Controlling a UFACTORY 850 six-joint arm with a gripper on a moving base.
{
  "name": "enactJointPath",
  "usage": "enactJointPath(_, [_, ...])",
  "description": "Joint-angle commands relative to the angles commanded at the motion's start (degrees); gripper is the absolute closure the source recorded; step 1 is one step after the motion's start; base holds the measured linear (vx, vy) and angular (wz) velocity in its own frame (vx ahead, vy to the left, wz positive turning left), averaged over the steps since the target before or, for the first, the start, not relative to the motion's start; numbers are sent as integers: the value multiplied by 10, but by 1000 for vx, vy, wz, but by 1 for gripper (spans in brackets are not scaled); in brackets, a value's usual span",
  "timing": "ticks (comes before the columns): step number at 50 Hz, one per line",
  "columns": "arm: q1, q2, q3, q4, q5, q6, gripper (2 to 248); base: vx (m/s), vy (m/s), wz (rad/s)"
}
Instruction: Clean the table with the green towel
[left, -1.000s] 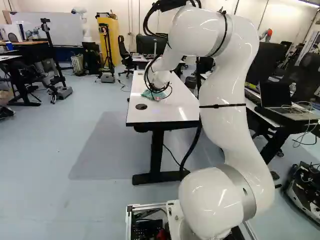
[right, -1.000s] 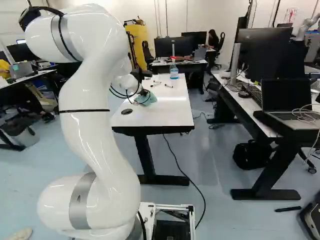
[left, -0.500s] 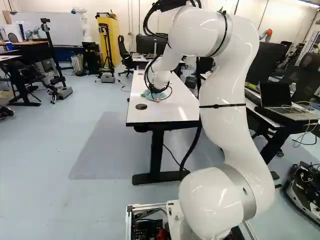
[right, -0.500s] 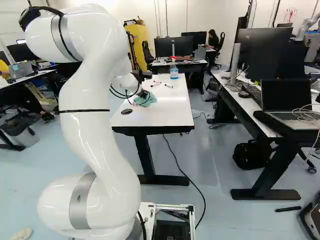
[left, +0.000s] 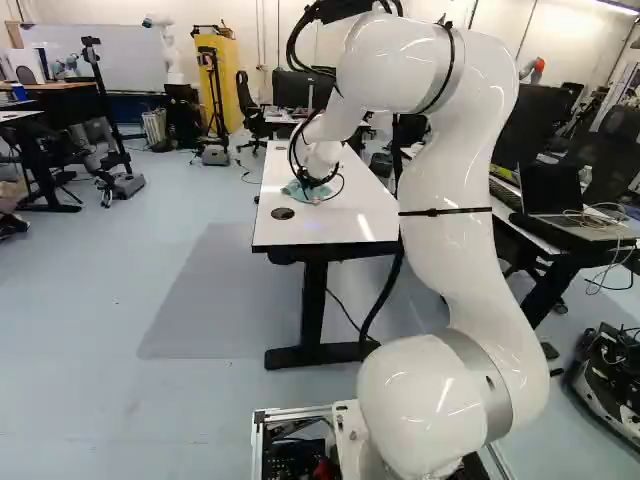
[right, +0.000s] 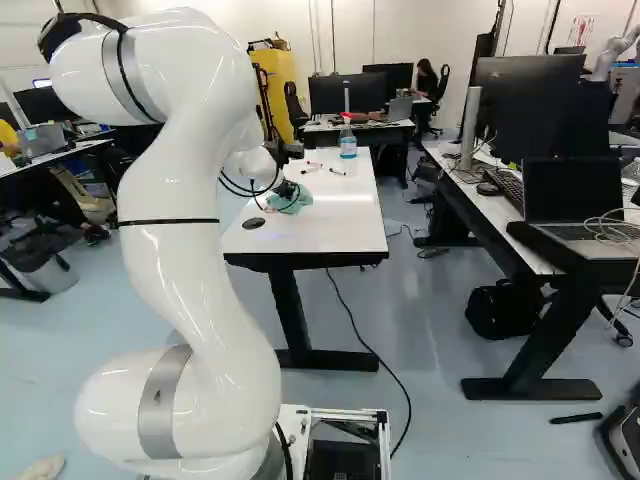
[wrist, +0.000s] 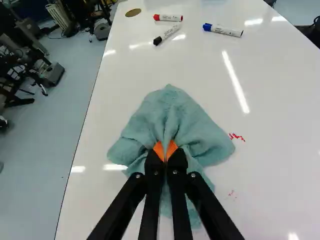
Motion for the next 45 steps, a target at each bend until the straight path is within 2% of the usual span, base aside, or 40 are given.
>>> enactJointPath(28, [0, -2, -3, -2, -11, 0, 226, 0, 0, 0])
enactJointPath(45, [3, -36, -49, -2, -11, 0, 226, 0, 0, 0])
